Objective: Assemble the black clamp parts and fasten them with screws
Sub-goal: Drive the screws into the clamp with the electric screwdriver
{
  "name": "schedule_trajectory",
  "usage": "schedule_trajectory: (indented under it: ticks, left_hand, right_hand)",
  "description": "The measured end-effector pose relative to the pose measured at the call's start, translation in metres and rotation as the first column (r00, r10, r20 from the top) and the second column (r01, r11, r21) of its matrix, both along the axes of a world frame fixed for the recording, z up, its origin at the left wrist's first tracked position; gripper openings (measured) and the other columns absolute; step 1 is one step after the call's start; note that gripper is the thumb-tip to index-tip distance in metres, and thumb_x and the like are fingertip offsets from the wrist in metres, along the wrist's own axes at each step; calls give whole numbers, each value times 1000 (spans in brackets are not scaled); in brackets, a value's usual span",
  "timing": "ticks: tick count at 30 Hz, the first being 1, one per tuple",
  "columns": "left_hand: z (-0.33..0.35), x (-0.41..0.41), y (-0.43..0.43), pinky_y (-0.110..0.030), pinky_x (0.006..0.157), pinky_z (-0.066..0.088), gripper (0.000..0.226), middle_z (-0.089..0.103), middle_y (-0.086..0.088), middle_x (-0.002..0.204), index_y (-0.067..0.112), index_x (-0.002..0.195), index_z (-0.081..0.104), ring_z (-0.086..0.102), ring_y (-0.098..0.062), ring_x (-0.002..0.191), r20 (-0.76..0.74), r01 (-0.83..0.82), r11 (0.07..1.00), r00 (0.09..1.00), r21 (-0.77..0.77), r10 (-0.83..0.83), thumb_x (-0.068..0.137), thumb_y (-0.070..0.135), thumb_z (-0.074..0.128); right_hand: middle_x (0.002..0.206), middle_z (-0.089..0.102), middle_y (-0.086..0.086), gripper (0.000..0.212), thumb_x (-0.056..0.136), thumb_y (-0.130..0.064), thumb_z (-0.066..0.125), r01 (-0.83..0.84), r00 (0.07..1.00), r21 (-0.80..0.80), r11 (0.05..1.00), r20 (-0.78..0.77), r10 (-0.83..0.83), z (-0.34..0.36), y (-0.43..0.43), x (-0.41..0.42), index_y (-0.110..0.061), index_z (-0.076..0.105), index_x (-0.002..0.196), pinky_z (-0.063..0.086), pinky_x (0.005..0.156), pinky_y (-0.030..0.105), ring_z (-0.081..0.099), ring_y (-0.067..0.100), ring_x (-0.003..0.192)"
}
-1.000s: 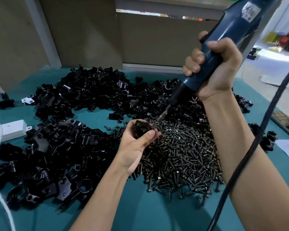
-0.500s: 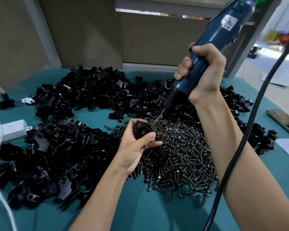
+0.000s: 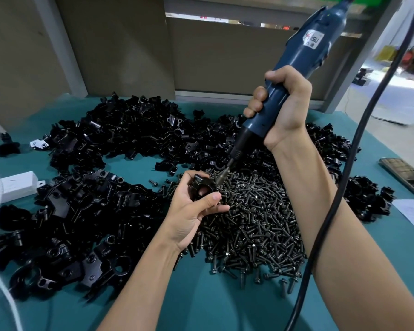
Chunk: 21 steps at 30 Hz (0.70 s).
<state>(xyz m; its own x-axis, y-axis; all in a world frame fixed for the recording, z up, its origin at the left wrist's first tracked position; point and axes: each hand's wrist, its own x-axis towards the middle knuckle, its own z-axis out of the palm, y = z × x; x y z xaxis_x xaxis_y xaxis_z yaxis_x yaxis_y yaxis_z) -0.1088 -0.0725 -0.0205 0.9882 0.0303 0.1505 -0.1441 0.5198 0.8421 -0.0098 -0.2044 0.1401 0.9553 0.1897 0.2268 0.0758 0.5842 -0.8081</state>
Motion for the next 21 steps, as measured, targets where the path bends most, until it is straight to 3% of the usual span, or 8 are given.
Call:
schedule_trajectory:
  ticks: [13,21]
  left_hand:
    - [-3,1,3,-32,68,59,38,54,10,71,15,102,55,61,-13,67,-4,-39,999,999,-24,39,74,-1,75]
    - [-1,-1,0,-29,62,58,40,57,10,68,14,101,55,61,-13,66,-22,-61,997,998,-40,60,71,-3,74]
  right_hand:
    - [52,42,-1,17,84,-12,50,-16,999,23,1000,-41,17,-4,6,1,-16,40,70,36,45,22,37,14,41]
    - [52,43,-1,16,82,-13,52,-17,998,27,999,-53,19,-7,8,2,-17,42,70,38,45,22,37,14,42]
